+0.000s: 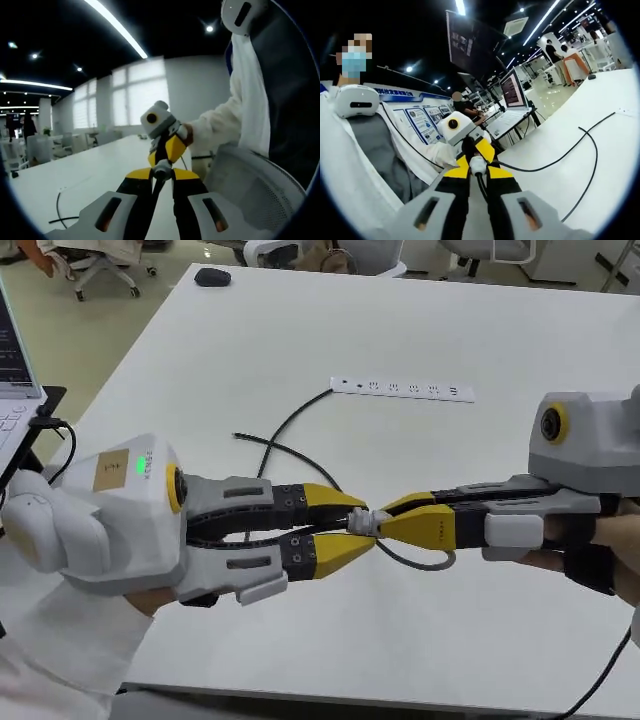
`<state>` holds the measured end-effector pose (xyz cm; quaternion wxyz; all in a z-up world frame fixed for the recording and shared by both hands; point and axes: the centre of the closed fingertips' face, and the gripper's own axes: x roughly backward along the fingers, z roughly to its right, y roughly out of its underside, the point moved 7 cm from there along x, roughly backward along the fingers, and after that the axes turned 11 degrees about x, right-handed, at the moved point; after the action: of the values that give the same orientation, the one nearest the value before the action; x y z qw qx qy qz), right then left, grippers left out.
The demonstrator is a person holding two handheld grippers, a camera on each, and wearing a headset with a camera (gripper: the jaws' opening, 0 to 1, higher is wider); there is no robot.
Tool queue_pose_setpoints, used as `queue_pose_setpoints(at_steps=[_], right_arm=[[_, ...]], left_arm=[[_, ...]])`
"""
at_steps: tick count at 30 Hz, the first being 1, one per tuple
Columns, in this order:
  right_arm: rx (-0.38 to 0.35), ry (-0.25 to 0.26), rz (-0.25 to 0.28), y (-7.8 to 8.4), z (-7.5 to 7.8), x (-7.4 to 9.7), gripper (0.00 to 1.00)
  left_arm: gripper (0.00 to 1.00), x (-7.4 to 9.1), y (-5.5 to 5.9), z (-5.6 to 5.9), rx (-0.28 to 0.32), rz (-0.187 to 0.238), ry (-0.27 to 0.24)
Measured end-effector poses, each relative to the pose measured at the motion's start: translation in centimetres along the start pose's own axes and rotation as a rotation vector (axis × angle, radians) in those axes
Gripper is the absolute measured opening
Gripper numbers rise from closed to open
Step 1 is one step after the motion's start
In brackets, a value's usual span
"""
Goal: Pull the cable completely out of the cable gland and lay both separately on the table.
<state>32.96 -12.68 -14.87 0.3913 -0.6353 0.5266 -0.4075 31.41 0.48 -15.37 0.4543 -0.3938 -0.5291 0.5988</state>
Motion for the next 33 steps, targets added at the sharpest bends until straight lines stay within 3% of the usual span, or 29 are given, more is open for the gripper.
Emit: queue_pose_setpoints(at_steps=[3,6,11,13,14,19,20,23,24,25,28,33], right_arm=[[0.001,-0.005,0.026,-0.4,-0.1,0.2,0.10],[0.070,0.025,0.000,-0.3,0.1,-0.1,0.09],[0.132,0.029,0.006,-0.4,0.0,-0.2,0.09],[0.218,0.047,-0.006,-0.6,0.1,-0.2,0.09],[0.198,0.040,-0.018,-0.5,-0.2,-0.2,0.09],[0.214,0.035,-0.012,-0.8,-0.4,0.0,0.10],[0.231,0.027,-0.023,-0.7,-0.7,-0.1,0.09],[0.291,0.036,-0.042,-1.0,-0.8,-0.3,0.10],[0.348,0.048,-0.055,-1.1,-0.7,-0.2,0.10],[0.357,0.038,-0.049,-1.4,-0.9,-0.3,0.10],[0.456,0.047,-0.082,-1.7,-1.0,-0.3,0.10],[0.510,0.047,-0.087,-1.9,-1.1,-0.4,0.10]], left_arm=[[0.16,0.0,-0.3,0.0,0.043,0.037,-0.001],[0.15,0.1,0.1,-0.3,0.087,0.016,-0.007],[0.15,0.2,0.2,-0.4,0.185,0.032,0.004],[0.15,0.3,0.5,-0.3,0.235,0.012,0.005],[0.15,0.1,0.5,-0.6,0.255,0.015,0.008],[0.15,-0.1,0.2,-0.8,0.274,0.038,0.017],[0.15,-0.1,0.3,-0.6,0.318,0.032,0.029],[0.15,-0.2,0.2,-1.0,0.315,0.033,0.027],[0.15,-0.3,0.0,-0.9,0.364,0.063,0.042],[0.15,-0.3,0.1,-1.0,0.378,0.048,0.042],[0.15,-0.3,-0.1,-1.3,0.383,0.064,0.045],[0.15,-0.2,-0.1,-1.4,0.405,0.074,0.050]])
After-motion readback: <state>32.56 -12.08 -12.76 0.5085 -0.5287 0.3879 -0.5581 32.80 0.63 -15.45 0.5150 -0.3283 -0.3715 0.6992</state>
